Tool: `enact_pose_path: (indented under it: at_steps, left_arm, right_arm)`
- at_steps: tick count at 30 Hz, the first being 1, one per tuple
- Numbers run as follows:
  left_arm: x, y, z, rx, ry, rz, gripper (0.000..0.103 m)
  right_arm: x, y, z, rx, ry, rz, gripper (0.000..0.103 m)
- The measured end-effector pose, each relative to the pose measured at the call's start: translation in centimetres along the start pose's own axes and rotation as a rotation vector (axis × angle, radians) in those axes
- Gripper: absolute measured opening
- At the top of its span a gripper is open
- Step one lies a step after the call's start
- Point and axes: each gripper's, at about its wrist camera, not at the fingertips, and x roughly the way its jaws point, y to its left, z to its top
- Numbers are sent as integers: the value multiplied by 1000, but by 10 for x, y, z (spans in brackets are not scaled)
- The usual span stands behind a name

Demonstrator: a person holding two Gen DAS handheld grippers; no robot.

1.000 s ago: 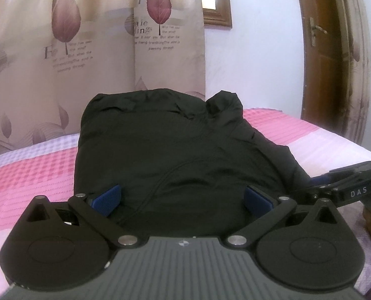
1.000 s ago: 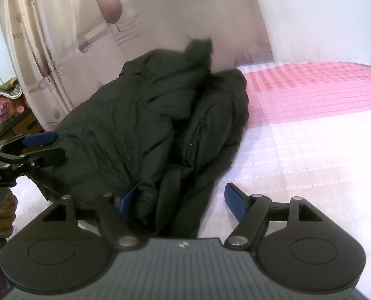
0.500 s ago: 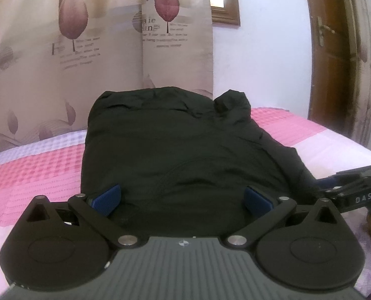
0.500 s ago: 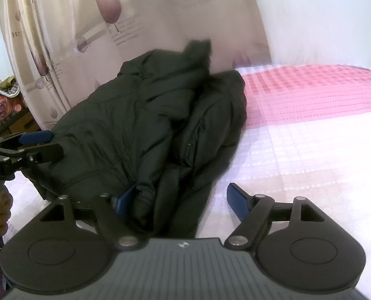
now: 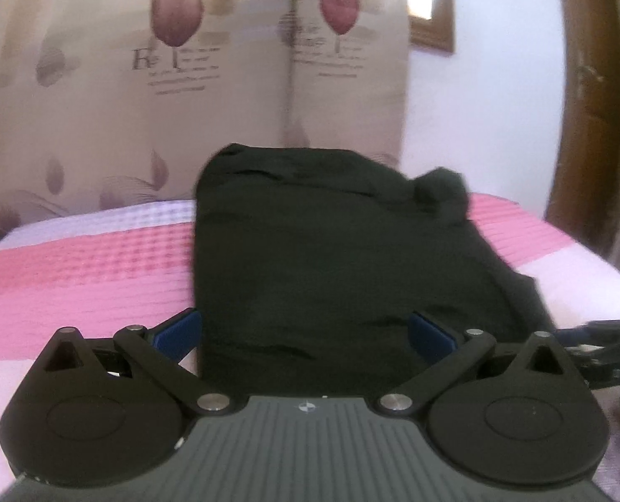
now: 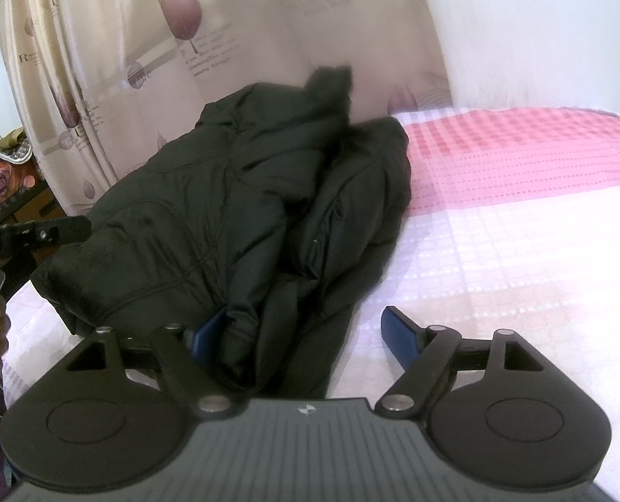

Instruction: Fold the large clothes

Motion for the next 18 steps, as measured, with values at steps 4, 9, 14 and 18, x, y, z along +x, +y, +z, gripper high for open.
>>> enact_pose_path:
  at_steps: [4,9,14,18]
  left_arm:
    - [10,15,5,32,27,28,103]
    - [21,39,6,-38,54,-41,103]
    - [44,72,8,-167,99,-175,103]
    - [67,90,12,-208,147,-302,103]
  right_arm:
    - [0,0,0,1,0,-1,80]
    - [0,0,0,2,1,0,80]
    - [0,0,0,5,2,2,81]
    - [0,0,0,7,2,4,81]
